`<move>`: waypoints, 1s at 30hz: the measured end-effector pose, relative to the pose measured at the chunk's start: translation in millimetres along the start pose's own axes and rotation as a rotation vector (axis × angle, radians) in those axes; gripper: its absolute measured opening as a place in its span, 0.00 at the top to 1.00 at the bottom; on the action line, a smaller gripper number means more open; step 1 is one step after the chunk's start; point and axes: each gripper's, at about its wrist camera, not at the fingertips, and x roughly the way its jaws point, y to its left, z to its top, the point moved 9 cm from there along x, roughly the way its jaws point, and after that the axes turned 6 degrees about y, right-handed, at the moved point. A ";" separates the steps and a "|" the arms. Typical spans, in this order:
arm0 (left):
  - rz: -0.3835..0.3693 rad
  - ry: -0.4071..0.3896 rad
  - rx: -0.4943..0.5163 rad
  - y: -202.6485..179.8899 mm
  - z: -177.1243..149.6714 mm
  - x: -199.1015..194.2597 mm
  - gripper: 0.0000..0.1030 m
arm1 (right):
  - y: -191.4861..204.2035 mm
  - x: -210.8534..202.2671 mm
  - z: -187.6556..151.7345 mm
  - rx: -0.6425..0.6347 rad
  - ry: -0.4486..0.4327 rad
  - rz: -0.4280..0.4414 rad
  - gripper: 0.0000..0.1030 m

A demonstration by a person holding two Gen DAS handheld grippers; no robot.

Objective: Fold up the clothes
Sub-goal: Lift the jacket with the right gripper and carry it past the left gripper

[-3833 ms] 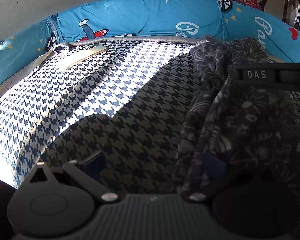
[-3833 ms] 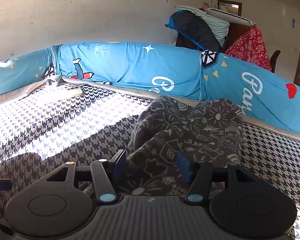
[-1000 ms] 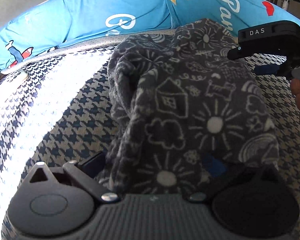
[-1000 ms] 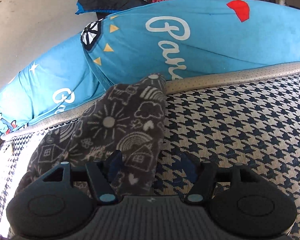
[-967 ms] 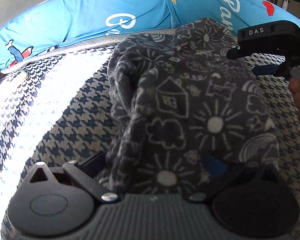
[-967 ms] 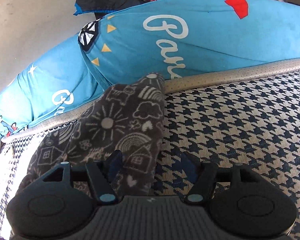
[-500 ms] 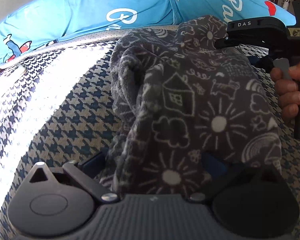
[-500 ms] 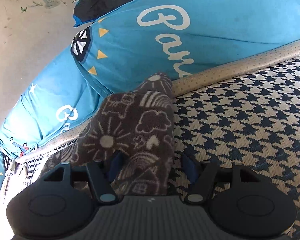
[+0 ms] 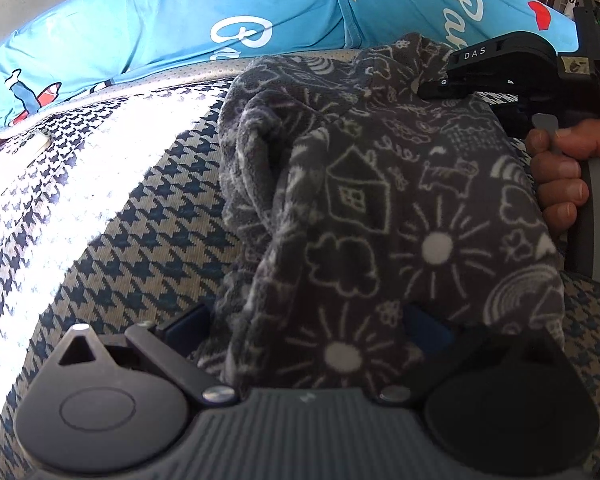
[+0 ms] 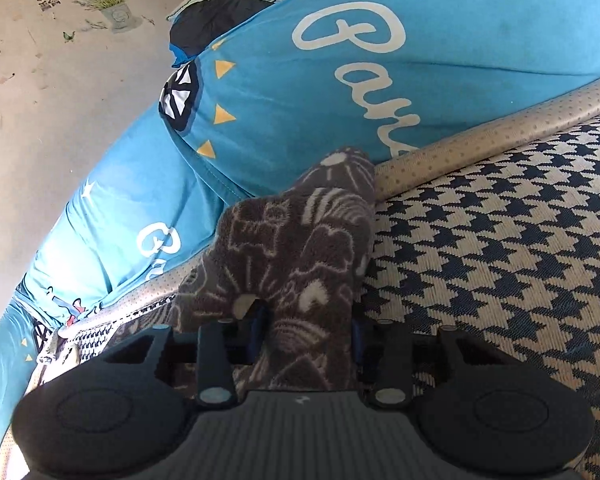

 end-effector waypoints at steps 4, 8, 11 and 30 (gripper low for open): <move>0.006 0.002 0.002 -1.9 0.9 -1.3 0.00 | 4.2 1.0 -0.9 -0.010 -0.009 -0.025 0.82; 0.023 -0.004 0.015 -4.3 1.2 -4.3 0.00 | 14.6 -6.4 1.0 -0.063 -0.046 -0.105 0.86; 0.045 -0.014 0.035 -7.8 1.7 -7.8 0.00 | 20.0 -20.7 5.5 -0.083 -0.093 -0.151 0.87; -0.054 -0.113 0.192 -68.4 -22.4 -54.3 0.00 | -33.9 -175.5 9.3 -0.089 -0.316 -0.503 0.88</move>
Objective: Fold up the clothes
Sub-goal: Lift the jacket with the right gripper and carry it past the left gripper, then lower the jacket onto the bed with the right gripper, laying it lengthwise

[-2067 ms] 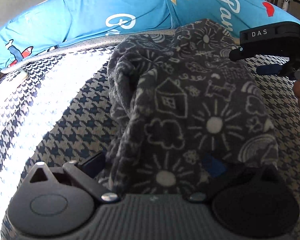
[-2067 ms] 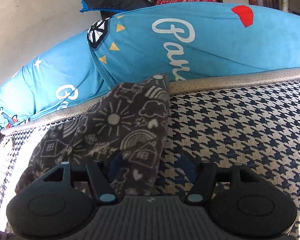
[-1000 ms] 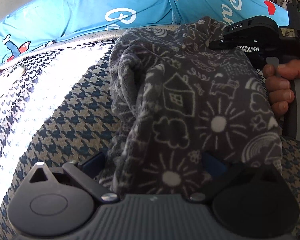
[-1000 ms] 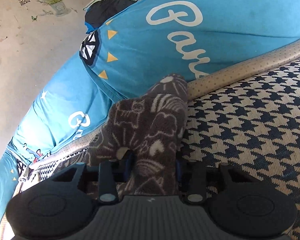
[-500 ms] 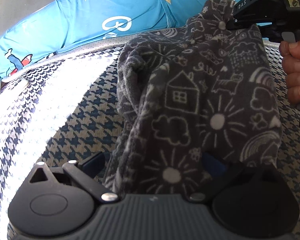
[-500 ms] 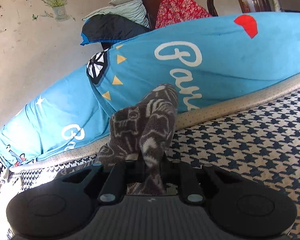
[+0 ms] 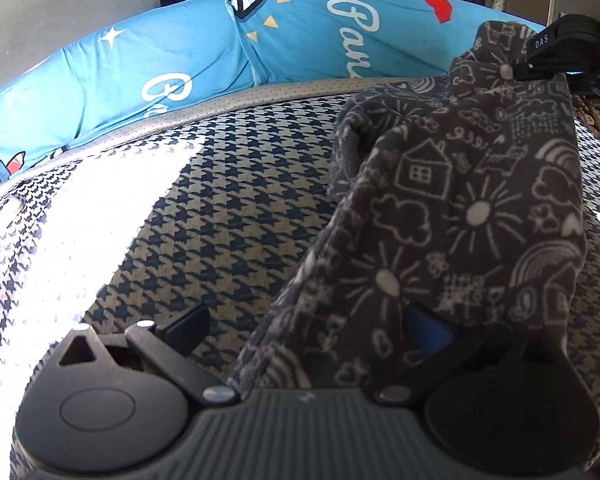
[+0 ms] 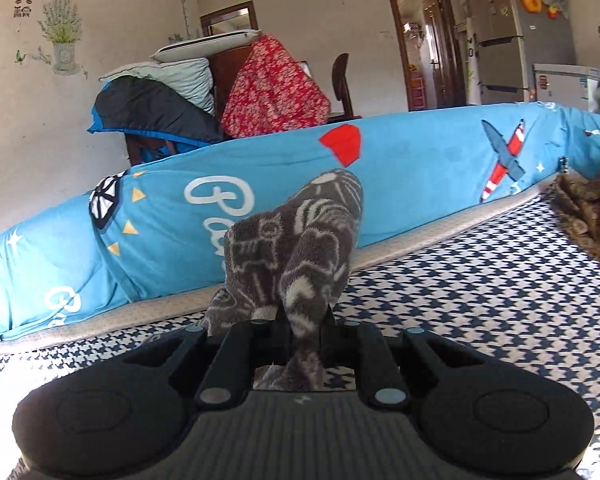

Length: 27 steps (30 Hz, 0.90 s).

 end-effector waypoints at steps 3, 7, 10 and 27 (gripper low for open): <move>0.004 -0.031 0.006 -9.9 -10.7 -10.5 0.00 | -38.1 -16.6 -5.5 0.031 0.007 -0.066 0.88; 0.014 -0.040 0.021 -24.4 -25.5 -23.7 0.00 | -80.8 -34.2 -16.9 0.048 0.027 -0.137 0.88; 0.025 -0.039 0.018 -32.3 -33.7 -33.1 0.00 | -109.4 -43.7 -27.2 0.063 0.056 -0.184 0.88; 0.078 0.012 -0.094 -7.9 -75.3 -65.4 0.00 | -129.2 -85.5 -55.4 0.046 0.149 -0.102 0.73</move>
